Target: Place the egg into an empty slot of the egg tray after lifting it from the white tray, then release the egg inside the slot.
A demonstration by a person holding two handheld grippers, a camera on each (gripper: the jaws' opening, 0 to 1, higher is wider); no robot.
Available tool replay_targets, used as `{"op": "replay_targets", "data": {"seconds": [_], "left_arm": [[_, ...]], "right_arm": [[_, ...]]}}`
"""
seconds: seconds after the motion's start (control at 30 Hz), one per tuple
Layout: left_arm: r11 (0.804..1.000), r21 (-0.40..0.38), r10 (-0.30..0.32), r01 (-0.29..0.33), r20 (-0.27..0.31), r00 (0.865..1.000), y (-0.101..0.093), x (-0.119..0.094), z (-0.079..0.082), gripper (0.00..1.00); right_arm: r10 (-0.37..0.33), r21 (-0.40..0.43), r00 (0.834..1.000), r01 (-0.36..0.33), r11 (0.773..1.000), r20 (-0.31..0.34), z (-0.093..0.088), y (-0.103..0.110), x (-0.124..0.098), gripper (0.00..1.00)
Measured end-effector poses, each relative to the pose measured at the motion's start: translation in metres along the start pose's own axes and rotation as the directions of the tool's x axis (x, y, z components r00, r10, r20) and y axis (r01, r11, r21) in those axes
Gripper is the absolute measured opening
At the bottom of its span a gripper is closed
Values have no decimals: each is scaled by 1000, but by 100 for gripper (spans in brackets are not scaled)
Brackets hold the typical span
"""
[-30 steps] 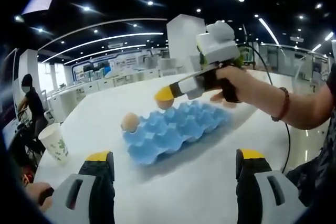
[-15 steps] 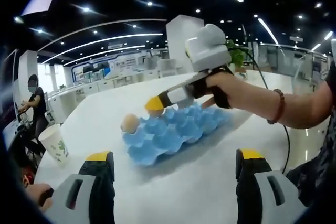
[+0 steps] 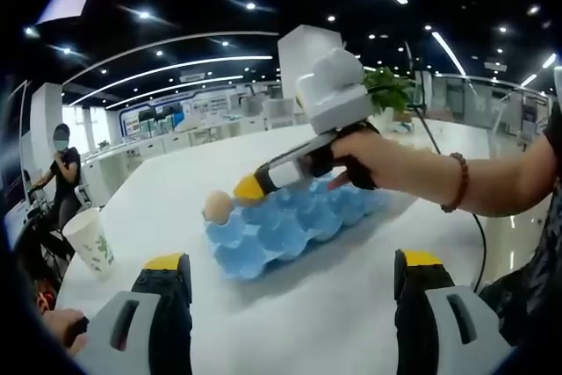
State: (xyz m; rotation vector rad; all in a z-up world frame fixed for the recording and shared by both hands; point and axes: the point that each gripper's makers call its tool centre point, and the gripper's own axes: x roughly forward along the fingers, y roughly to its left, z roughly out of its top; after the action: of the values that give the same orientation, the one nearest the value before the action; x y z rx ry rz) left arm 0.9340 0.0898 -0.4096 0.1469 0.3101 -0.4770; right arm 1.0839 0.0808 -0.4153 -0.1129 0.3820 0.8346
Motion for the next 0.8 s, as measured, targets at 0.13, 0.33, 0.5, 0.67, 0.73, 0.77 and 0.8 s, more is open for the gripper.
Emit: {"op": "replay_targets", "data": {"seconds": [0.13,0.33,0.5,0.67,0.73,0.77,0.8], "left_arm": [[1000,-1,0,0,-6,1000,1,0,-2,98],[1000,-6,1,-1,-5,1000,3,1,-3,98],[1000,-10,2,-2,-8,1000,5,1,-5,98],[1000,-11,0,0,-11,1000,5,2,-7,98],[1000,-11,-1,1,-17,1000,5,3,-8,98],[1000,-10,0,0,-18,1000,5,3,-8,98],[1000,-11,0,0,-16,1000,5,3,-8,98]], "right_arm": [[6,3,1000,-6,1000,-7,-3,0,2,27],[9,1,1000,-9,1000,-18,-8,1,6,27],[12,9,1000,-12,1000,-15,-9,2,7,28],[16,-15,1000,-16,1000,-8,-10,4,8,28],[20,-15,1000,-20,1000,-3,-10,4,8,28],[23,-15,1000,-23,1000,-2,-10,4,8,28],[25,-14,1000,-25,1000,-1,-10,4,8,28]]}}
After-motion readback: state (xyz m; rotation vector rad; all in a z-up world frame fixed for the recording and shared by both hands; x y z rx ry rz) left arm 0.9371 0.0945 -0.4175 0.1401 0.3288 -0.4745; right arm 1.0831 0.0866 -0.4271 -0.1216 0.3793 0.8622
